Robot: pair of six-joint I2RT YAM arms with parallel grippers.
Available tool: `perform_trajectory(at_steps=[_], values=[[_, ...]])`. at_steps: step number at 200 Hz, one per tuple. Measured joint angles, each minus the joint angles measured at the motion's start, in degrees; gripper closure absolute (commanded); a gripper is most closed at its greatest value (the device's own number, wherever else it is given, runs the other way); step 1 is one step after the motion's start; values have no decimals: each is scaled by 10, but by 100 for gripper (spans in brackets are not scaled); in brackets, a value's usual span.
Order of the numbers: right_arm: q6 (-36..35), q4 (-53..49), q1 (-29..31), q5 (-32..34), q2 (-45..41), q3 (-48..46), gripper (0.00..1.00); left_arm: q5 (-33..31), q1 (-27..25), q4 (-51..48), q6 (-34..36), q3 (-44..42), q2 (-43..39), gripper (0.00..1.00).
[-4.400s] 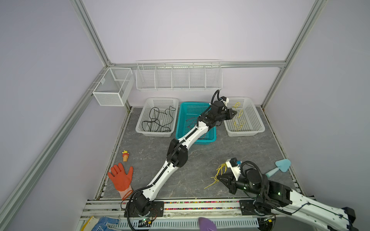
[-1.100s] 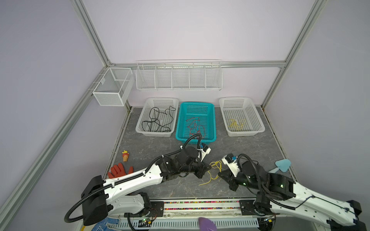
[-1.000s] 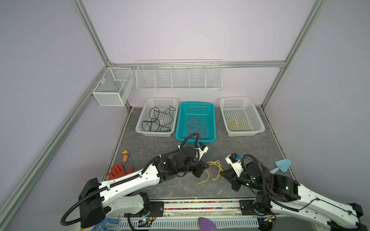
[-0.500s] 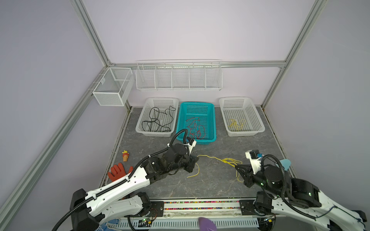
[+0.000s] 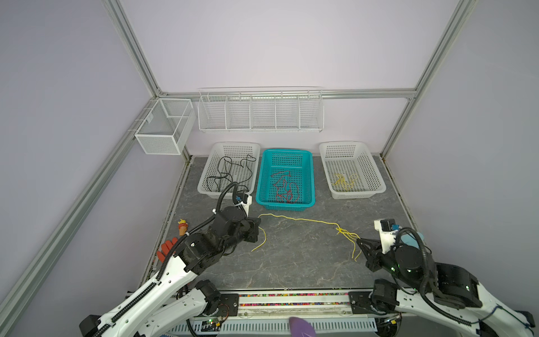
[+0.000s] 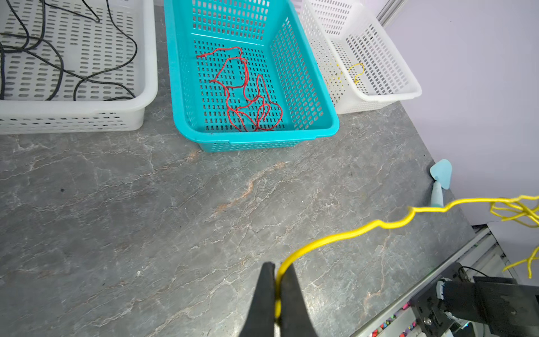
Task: Untangle the cables
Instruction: 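Pull the yellow wire apart, left gripper drawing toward the robot, right gripper away, then carry the yellow loop with the right gripper over the far white basket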
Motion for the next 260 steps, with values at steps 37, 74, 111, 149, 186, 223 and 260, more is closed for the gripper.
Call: perform_trajectory(at_steps=[37, 74, 111, 149, 186, 223, 260], values=[[13, 11, 0, -3, 35, -5, 94, -59, 2, -29, 7, 12, -93, 100], [25, 5, -7, -1, 72, -42, 94, -171, 18, -34, -9, 58, -186, 100], [22, 26, -11, -16, 135, -50, 94, -180, 18, -33, -15, 75, -186, 100], [3, 52, -35, -34, 129, -39, 94, -159, 18, -47, 8, 75, -142, 100], [-25, 80, -119, -84, 177, -20, 94, -132, 18, -50, 45, 42, -126, 100], [-59, 110, -242, -161, 257, 56, 94, -81, 18, -45, 71, -2, -125, 100], [-74, 169, -354, -214, 369, 165, 94, -33, 18, -32, 85, -15, -123, 100]])
